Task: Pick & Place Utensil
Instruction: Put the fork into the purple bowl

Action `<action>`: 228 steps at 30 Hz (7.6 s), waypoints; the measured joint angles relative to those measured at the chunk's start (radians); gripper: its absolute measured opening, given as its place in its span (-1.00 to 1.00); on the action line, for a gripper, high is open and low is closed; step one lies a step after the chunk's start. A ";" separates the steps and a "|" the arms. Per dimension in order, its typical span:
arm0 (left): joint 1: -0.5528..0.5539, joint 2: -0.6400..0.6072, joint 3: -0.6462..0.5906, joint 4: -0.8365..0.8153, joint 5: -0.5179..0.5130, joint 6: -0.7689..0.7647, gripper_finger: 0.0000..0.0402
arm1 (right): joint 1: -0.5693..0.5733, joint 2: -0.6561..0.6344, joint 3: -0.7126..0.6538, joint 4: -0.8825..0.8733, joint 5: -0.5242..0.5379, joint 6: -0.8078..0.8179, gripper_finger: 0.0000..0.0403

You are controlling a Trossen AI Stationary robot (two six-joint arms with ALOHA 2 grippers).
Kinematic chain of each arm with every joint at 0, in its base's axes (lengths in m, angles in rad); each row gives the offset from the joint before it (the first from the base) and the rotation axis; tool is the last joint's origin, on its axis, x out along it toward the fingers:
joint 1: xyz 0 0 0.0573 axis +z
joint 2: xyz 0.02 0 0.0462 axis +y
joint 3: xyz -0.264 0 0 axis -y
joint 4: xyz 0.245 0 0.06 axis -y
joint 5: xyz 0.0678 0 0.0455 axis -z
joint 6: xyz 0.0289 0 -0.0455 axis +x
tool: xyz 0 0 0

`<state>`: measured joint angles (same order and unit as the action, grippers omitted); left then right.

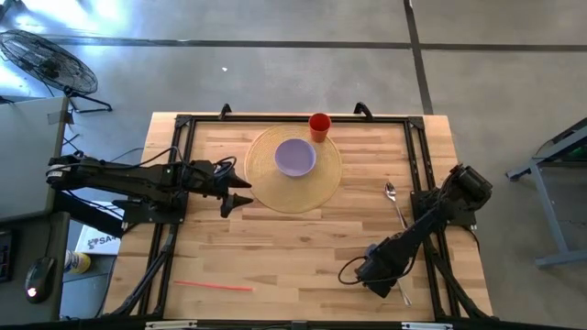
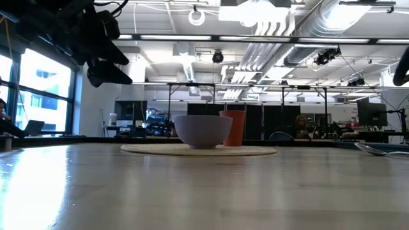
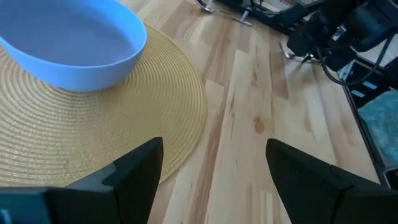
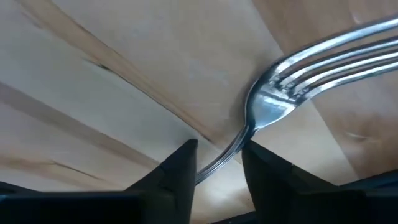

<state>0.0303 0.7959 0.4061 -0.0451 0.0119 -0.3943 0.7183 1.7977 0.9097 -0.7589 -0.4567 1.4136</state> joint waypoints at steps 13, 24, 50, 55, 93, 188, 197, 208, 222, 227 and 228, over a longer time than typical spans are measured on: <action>0.001 0.082 -0.044 0.237 -0.087 0.077 0.39 | -0.065 0.006 0.061 -0.045 0.087 -0.137 -0.95; 0.000 0.333 -0.023 0.488 -0.090 -0.018 0.40 | -0.151 0.009 0.173 -0.149 0.492 -0.329 -0.96; -0.122 0.827 0.328 0.701 -0.255 -0.027 0.40 | -0.328 0.008 0.235 0.074 1.184 -0.561 -0.95; -0.166 0.826 0.328 0.759 -0.296 0.074 0.40 | -0.349 0.008 0.235 0.080 1.184 -0.491 -0.93; -0.179 0.956 0.421 0.748 -0.438 0.157 -0.83 | -0.352 0.006 0.237 0.312 1.285 -0.661 -0.92; 0.081 0.582 0.420 0.160 0.542 -0.051 -0.76 | -0.230 0.212 0.237 1.410 0.999 -2.849 -0.87; 0.120 0.550 0.421 0.131 0.510 0.008 -0.25 | -0.192 0.214 0.235 1.426 1.000 -2.798 -0.95; 0.205 0.343 0.416 -0.200 0.174 0.029 -0.11 | -0.281 0.193 0.235 1.563 1.028 -2.503 -0.98; -0.104 0.251 0.265 -0.183 -0.322 -0.069 -0.11 | -0.539 0.160 0.207 1.615 0.966 -2.218 -0.99; -0.157 0.251 0.235 -0.190 -0.422 -0.112 -0.11 | -0.602 0.160 0.207 1.588 0.967 -2.172 -0.98; -0.160 0.251 0.235 -0.193 -0.424 -0.112 -0.11 | -0.616 0.160 0.207 1.575 0.968 -2.154 -0.99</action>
<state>-0.1296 1.0470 0.6407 -0.2379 -0.4117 -0.5062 0.1021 1.9575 1.1164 0.8165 0.5109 -0.7408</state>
